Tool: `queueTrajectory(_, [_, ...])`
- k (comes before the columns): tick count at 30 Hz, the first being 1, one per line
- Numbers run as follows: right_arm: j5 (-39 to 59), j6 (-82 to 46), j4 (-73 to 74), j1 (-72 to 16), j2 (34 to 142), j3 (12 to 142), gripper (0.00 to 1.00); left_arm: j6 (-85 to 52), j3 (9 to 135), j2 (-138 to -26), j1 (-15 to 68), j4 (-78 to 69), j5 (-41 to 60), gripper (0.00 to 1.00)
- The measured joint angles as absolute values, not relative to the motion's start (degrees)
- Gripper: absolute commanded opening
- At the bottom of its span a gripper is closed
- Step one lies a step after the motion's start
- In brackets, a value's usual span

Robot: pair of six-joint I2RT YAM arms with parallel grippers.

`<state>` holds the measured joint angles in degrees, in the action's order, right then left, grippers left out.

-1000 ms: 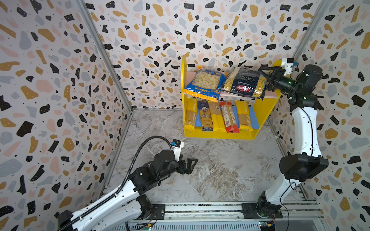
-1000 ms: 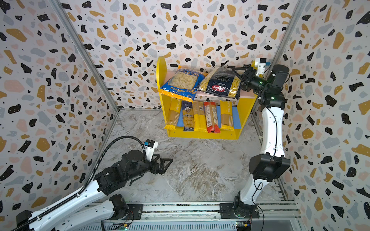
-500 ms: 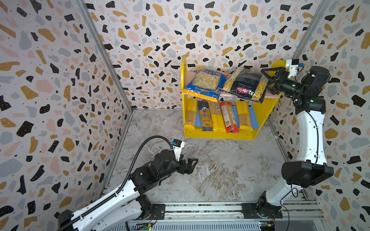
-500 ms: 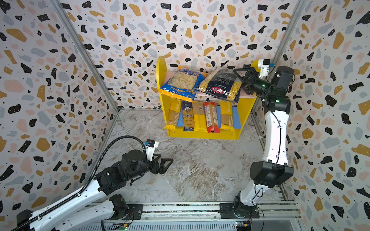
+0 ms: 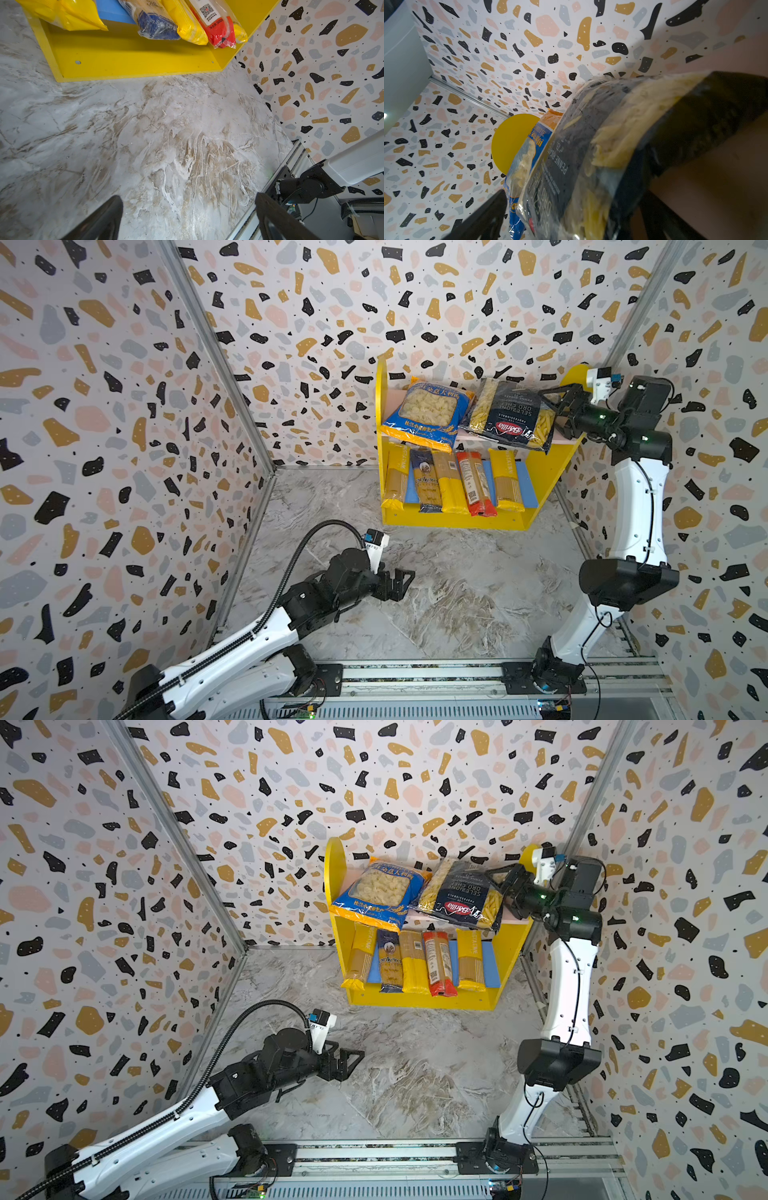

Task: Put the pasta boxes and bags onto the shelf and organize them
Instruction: 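Lower the penne bag onto the upper shelf beside the orecchiette bag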

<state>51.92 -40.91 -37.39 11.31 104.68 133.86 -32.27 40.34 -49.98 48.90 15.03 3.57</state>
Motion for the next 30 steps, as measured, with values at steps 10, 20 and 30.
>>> queueTrajectory(10, [48.16, -31.88, -44.36, 11.64, 95.26, 129.43, 0.99, -32.77, 40.36, -50.48, 48.9, 13.96, 5.37, 1.0])
queueTrajectory(20, [38.76, -25.23, -47.9, 10.26, 85.78, 120.05, 0.72, -32.53, 41.32, -49.1, 48.88, 15.46, 2.07, 1.0])
queueTrajectory(30, [24.16, -19.81, -42.3, -3.7, 77.58, 109.34, 0.36, -32.58, 41.45, -48.49, 48.86, 15.92, 0.89, 0.99])
